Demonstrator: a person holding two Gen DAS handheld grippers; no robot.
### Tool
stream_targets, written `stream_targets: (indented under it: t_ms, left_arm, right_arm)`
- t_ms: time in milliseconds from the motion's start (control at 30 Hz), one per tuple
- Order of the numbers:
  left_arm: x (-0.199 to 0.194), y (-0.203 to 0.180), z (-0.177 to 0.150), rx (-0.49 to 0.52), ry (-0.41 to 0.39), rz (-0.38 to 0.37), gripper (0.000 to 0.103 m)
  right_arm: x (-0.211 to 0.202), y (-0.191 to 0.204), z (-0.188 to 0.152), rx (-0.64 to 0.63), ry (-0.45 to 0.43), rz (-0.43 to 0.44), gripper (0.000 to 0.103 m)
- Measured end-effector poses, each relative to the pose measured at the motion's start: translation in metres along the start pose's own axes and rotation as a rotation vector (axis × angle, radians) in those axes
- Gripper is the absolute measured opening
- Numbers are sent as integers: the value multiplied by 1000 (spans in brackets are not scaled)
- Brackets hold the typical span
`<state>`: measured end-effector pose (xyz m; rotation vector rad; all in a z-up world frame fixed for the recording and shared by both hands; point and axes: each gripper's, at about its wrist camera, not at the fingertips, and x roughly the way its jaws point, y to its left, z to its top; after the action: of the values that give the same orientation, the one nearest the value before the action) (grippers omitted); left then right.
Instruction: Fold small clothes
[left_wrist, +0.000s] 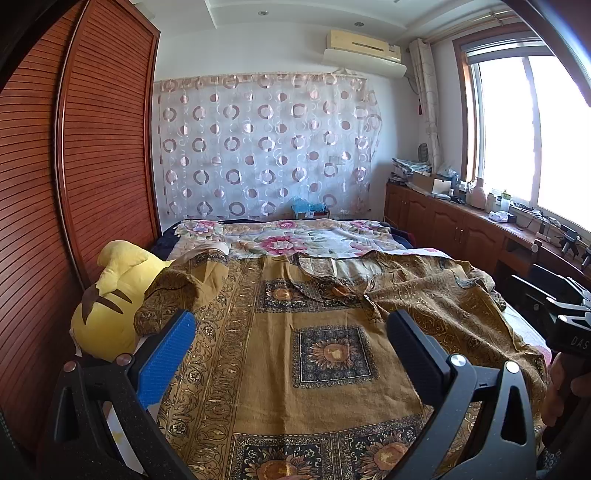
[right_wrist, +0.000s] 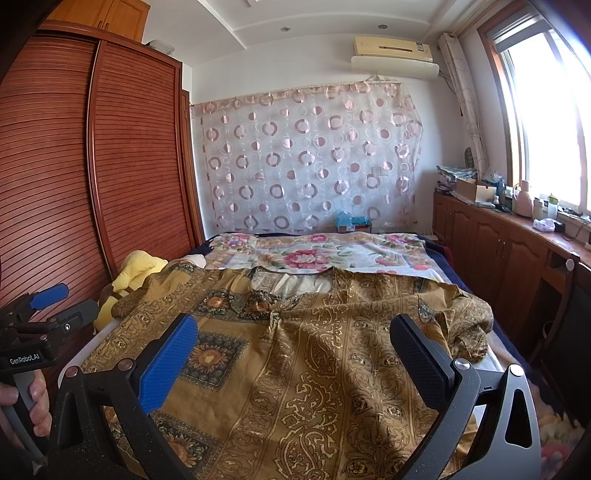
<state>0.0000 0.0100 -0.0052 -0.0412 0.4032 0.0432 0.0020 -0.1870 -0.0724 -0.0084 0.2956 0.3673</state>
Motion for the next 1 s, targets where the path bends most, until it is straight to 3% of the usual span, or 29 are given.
stream_targets:
  t_ms: [1000]
  left_arm:
    - [0, -2, -1, 5, -2, 1, 103]
  right_arm:
    - [-1, 0, -1, 6, -4, -2, 103]
